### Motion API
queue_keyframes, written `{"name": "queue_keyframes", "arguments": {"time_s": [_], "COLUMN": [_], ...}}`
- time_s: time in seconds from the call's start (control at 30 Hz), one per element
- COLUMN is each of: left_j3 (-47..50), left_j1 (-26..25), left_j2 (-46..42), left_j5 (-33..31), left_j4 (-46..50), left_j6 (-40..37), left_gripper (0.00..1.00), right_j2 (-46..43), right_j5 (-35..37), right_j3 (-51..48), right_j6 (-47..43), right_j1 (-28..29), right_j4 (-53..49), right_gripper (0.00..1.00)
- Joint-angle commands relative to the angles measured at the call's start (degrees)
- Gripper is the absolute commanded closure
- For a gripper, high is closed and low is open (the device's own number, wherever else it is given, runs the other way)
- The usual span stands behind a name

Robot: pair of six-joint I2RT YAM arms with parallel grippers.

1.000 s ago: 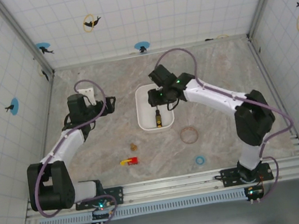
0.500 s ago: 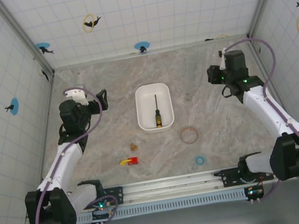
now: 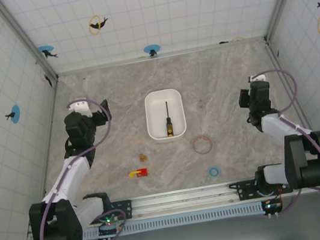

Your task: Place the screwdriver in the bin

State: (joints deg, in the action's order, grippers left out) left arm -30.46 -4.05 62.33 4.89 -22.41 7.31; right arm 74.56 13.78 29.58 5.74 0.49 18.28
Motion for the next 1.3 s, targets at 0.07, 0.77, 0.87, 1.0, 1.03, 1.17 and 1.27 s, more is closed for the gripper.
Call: {"name": "queue_keyframes", "arguments": {"time_s": [0.07, 0.77, 0.87, 1.0, 1.03, 1.17, 1.27], "left_j3": [0.66, 14.96, 14.2, 11.16, 10.93, 14.3, 14.9], "left_j1": [0.47, 1.7, 1.74, 2.0, 1.99, 2.02, 2.09], "left_j2": [0.37, 4.78, 8.83, 12.07, 12.73, 15.72, 18.49], "left_j5": [-2.1, -12.11, -10.46, -6.92, -6.72, -6.49, -6.98], "left_j4": [-3.2, -29.02, -31.7, -28.78, -28.7, -35.41, -38.21], "left_j6": [-2.32, -9.19, -12.19, -12.48, -12.28, -12.09, -11.78], "left_gripper": [0.03, 0.03, 0.03, 0.03, 0.03, 0.03, 0.03], "right_j2": [3.62, 9.46, 9.54, 9.46, 9.46, 9.46, 9.46], "right_j5": [2.69, 6.38, 6.61, 6.53, 6.63, 6.69, 6.64], "right_j3": [-3.51, -12.25, -12.27, -12.27, -12.27, -12.19, -12.2], "right_j6": [-1.09, -0.55, -0.64, -0.64, -0.64, -0.64, -0.64], "right_j1": [-0.61, 2.03, 2.14, 2.14, 2.13, 2.14, 2.14], "right_j4": [17.48, 40.13, 40.16, 40.24, 40.21, 40.14, 40.15], "right_gripper": [0.39, 0.36, 0.35, 0.3, 0.29, 0.26, 0.24]}}
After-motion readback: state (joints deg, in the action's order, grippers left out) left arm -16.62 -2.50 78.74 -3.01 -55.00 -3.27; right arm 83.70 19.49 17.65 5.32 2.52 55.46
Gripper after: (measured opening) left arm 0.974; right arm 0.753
